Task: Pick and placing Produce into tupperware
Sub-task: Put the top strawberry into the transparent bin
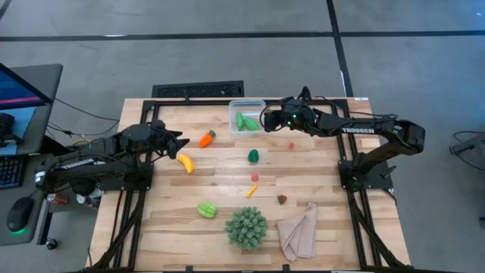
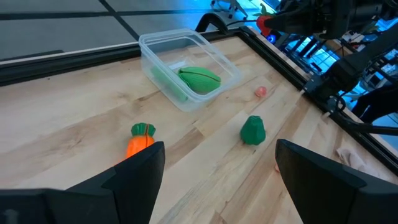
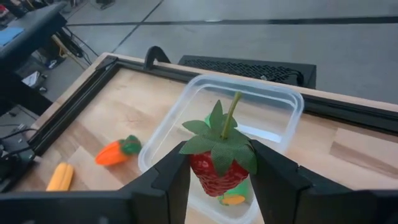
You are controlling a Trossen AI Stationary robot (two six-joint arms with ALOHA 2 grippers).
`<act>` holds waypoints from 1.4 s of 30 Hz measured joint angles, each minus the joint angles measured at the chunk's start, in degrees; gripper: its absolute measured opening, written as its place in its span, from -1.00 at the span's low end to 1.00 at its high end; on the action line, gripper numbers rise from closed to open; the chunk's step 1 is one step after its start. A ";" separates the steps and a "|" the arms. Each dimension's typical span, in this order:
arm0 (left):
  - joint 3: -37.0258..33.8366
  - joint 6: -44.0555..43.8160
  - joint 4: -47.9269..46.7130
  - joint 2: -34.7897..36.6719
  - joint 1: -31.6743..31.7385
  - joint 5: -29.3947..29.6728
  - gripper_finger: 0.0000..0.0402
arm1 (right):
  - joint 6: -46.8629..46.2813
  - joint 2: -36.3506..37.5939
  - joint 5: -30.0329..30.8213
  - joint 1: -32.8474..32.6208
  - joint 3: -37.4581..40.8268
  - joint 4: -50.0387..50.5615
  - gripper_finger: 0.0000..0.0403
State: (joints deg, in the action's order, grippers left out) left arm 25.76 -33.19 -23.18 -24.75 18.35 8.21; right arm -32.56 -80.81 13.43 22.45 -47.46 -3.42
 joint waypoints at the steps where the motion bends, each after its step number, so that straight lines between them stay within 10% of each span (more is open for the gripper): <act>1: 0.00 0.00 0.00 -0.01 0.00 0.00 0.48 | -0.29 -0.76 -0.18 -0.09 -0.06 -0.62 -0.29; 22: 0.00 -0.15 0.22 0.02 0.00 0.17 0.48 | 0.77 -20.82 -7.97 2.85 -12.17 -6.37 -0.25; 42: 0.00 -0.13 0.22 0.02 0.00 1.69 0.48 | 3.14 -22.81 -9.09 7.30 -15.84 1.72 -0.28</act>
State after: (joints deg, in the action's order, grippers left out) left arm 25.76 -33.32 -22.96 -24.73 18.35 9.90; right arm -29.42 -103.61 4.34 29.75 -63.31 -1.70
